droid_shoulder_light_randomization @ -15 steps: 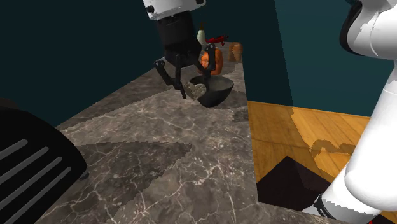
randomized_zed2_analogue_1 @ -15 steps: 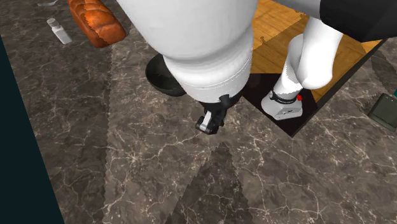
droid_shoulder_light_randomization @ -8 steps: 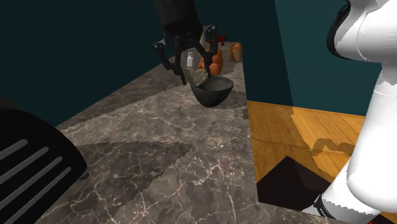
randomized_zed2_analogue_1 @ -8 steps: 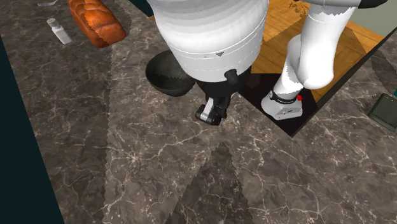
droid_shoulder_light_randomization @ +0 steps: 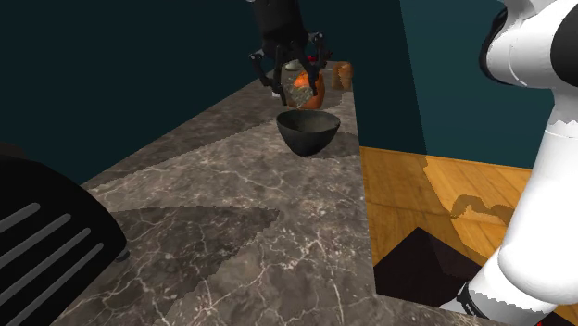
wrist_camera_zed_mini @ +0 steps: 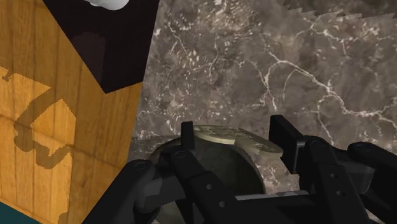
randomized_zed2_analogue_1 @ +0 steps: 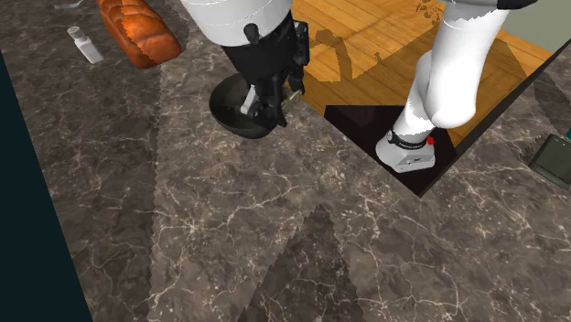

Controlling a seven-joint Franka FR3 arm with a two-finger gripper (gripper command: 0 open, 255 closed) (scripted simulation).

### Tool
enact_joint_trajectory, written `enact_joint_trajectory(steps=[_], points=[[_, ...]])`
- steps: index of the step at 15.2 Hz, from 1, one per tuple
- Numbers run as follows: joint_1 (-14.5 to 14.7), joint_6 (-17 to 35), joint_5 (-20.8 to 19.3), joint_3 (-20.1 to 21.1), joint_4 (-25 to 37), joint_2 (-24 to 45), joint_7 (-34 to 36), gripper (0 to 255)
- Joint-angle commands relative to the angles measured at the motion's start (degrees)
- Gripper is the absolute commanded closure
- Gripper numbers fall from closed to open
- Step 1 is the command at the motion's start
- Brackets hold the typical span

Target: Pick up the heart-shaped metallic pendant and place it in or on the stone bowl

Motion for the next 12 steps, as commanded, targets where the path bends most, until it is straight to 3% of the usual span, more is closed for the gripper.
enact_joint_trajectory(steps=[1, 6, 10, 12], points=[[-1.0, -0.8, -1.6, -0.8, 1.8, 1.0, -2.7, 255], [-3.0, -2.3, -5.9, -2.8, 6.8, 4.5, -9.3, 255], [-2.9, -4.6, -10.9, -4.7, 14.2, 9.4, -14.7, 255], [-4.9, -1.8, -9.2, -4.5, 9.6, 7.5, -14.6, 255]])
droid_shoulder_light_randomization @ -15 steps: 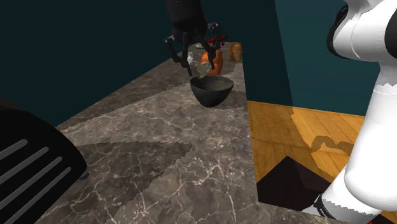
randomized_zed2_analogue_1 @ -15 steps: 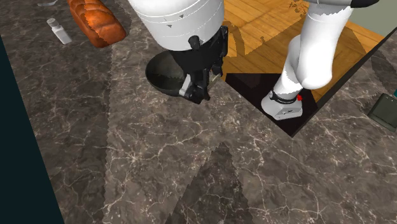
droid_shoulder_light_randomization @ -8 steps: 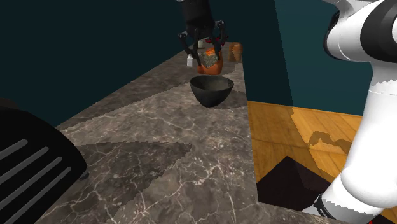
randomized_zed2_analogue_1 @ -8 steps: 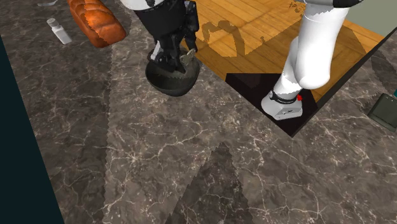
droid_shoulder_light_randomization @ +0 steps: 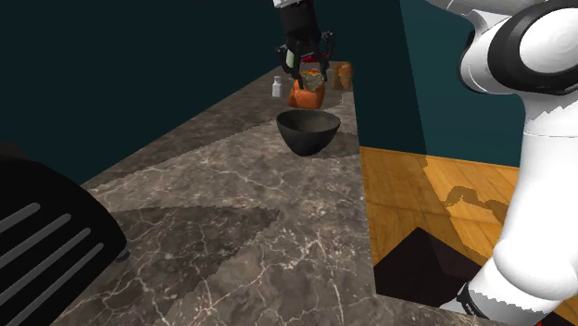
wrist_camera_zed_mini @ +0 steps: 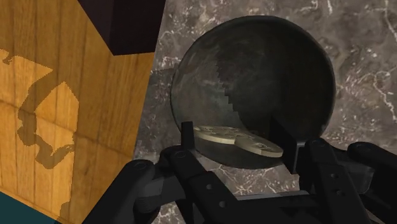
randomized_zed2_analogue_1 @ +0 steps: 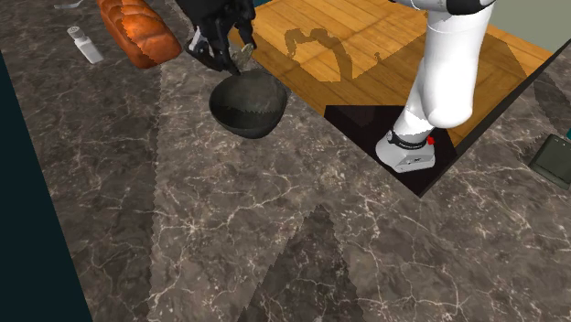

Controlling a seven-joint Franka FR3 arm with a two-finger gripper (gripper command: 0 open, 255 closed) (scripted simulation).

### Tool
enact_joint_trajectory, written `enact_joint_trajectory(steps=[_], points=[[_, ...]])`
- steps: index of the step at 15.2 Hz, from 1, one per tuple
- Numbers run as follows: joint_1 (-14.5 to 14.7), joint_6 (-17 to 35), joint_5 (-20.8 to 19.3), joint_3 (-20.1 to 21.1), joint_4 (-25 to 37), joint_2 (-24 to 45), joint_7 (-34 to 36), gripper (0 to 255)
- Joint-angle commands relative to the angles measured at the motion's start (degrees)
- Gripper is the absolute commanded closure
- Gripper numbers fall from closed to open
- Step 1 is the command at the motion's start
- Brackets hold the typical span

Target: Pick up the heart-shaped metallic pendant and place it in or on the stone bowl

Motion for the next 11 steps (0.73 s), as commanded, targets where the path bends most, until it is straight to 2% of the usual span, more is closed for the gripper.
enact_joint_trajectory(steps=[1, 11], points=[[-1.3, 2.1, 0.8, 0.1, -2.9, -1.0, -0.2, 255], [-6.6, 13.0, 5.0, 0.2, -18.5, -6.6, -0.3, 255]])
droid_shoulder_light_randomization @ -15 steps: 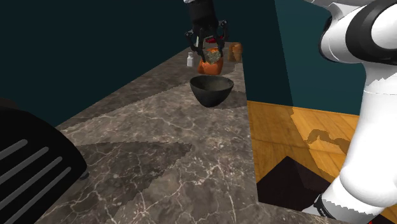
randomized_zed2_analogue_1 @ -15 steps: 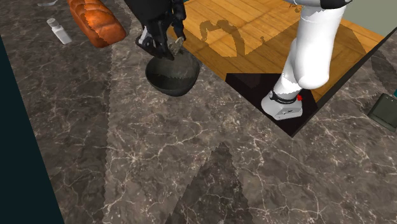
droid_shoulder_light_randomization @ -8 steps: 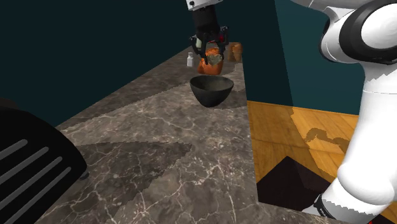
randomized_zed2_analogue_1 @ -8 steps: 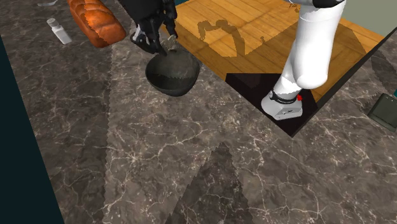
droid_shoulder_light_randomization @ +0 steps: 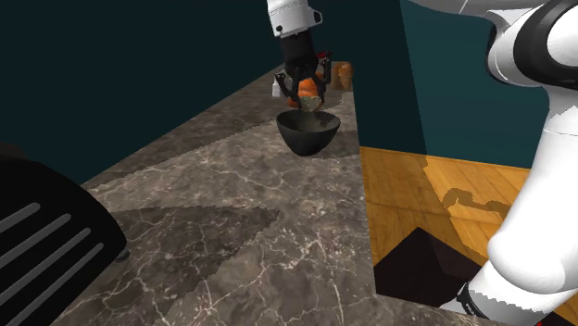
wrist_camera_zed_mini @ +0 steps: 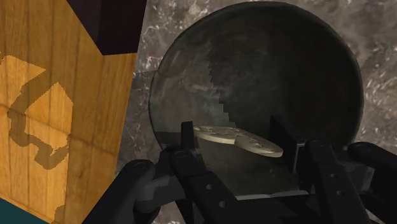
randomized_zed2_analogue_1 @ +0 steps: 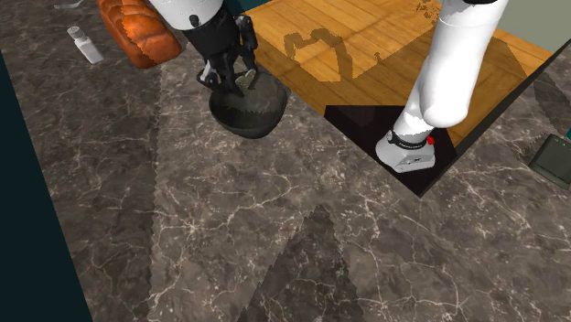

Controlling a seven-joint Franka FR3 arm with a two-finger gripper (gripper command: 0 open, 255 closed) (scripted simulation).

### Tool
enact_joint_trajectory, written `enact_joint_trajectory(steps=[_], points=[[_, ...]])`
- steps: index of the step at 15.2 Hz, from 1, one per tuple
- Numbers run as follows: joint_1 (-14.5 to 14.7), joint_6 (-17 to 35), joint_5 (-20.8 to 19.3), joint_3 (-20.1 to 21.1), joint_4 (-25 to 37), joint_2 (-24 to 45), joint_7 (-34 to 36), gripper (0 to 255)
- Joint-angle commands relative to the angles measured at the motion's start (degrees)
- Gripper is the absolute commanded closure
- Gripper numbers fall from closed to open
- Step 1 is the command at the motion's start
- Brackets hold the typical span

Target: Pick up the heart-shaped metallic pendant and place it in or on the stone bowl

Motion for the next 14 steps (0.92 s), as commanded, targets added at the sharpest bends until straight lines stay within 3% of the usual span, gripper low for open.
enact_joint_trajectory(steps=[1, 9, 10, 14], points=[[-0.6, 2.0, 0.6, 0.0, -2.6, -0.8, 0.1, 255], [-0.8, 2.6, 0.7, 0.0, -3.3, -1.0, 0.1, 255], [-0.8, 2.6, 0.7, 0.0, -3.3, -1.0, 0.1, 0], [-0.8, 2.6, 0.7, 0.0, -3.3, -1.0, 0.1, 0]])
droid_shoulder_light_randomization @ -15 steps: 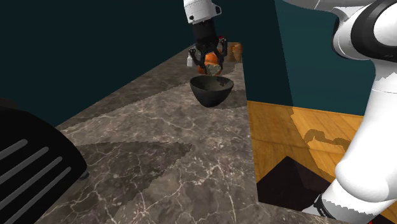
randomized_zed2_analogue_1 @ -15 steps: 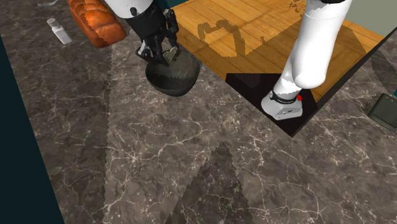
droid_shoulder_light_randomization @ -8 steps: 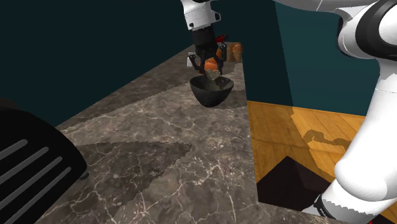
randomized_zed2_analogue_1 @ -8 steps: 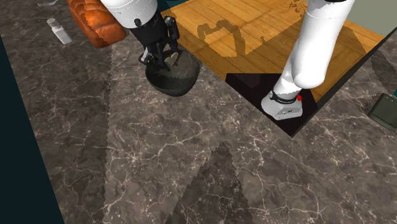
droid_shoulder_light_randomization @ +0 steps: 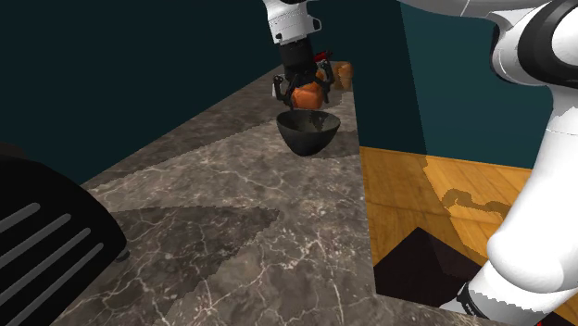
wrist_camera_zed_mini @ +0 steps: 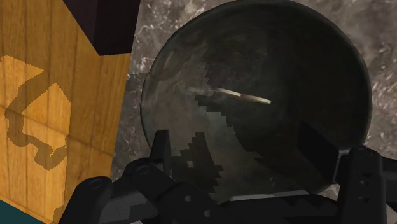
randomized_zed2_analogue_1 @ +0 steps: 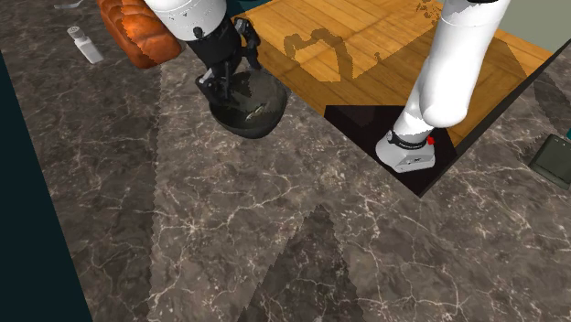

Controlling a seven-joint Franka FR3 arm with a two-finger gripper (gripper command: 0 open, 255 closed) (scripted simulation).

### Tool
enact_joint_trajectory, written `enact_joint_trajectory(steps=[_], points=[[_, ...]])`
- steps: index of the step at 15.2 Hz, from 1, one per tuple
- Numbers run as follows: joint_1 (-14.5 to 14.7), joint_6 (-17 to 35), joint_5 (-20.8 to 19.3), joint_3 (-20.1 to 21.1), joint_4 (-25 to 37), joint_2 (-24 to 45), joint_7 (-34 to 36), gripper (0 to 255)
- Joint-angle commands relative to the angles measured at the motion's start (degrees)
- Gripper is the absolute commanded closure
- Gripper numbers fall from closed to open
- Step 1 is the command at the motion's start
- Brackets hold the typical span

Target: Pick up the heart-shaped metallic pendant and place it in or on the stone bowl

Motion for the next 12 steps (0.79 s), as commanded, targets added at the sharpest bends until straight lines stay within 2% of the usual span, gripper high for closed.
enact_joint_trajectory(steps=[1, 5, 12], points=[[0.0, 0.0, 0.0, 0.0, 0.0, 0.0, 0.0, 0], [7.6, -11.8, -6.0, 0.1, 19.0, 9.0, 1.5, 0], [7.7, -11.8, -5.9, -0.1, 19.0, 8.9, 1.5, 0]])
